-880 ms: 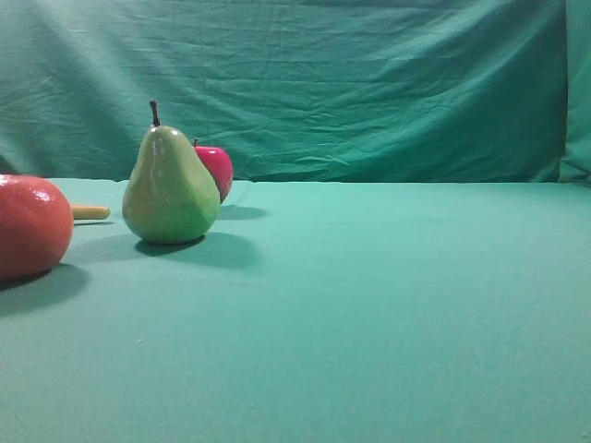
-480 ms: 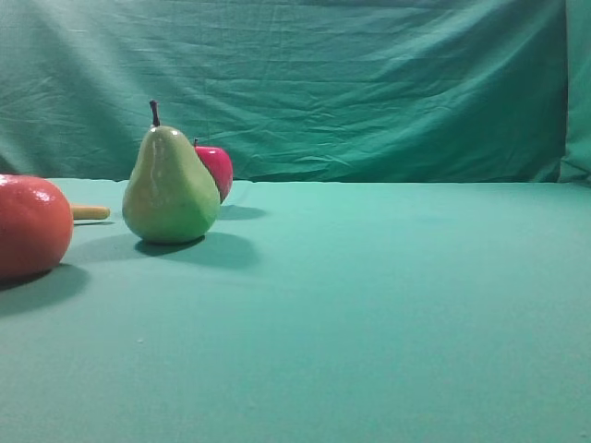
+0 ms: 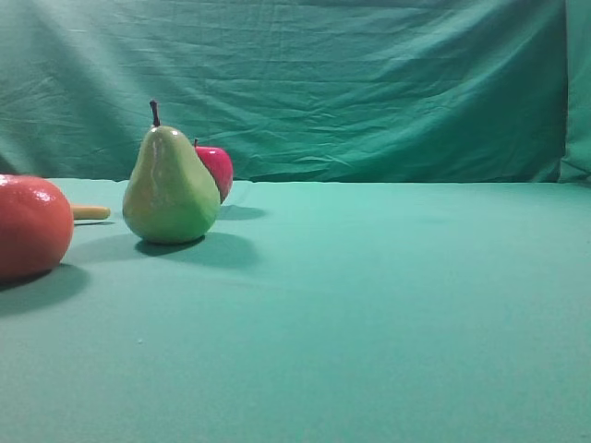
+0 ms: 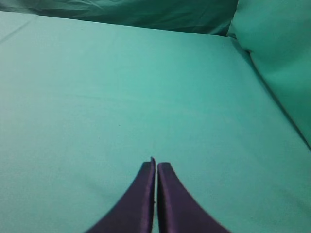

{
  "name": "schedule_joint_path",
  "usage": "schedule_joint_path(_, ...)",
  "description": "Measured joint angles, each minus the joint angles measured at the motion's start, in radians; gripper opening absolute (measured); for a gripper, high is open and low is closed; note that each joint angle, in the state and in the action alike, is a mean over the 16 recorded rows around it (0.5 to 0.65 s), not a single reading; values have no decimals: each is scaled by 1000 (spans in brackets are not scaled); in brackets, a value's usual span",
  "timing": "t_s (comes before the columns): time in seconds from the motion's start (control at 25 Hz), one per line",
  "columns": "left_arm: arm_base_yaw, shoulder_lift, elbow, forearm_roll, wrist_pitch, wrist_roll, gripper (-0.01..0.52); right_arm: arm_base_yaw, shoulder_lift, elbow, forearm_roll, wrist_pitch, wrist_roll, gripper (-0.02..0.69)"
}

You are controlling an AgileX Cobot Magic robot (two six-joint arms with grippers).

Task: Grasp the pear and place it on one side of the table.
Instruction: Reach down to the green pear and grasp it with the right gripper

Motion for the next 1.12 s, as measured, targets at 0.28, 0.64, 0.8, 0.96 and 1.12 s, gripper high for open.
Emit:
schedule_joint_path(0.28,0,0,0,0,0,0,0,0,21,-26,93,-124,11,0)
schedule_joint_path(0.64,0,0,0,0,0,0,0,0,282,-234,190,-109,-22,0)
schedule_joint_path(0.8,0,0,0,0,0,0,0,14,487,-369,209,-20,-91,0)
schedule_joint_path(0.96,0,0,0,0,0,0,0,64,708,-503,229,61,-187,0)
schedule_joint_path(1.12,0,0,0,0,0,0,0,156,916,-622,246,103,-300,0)
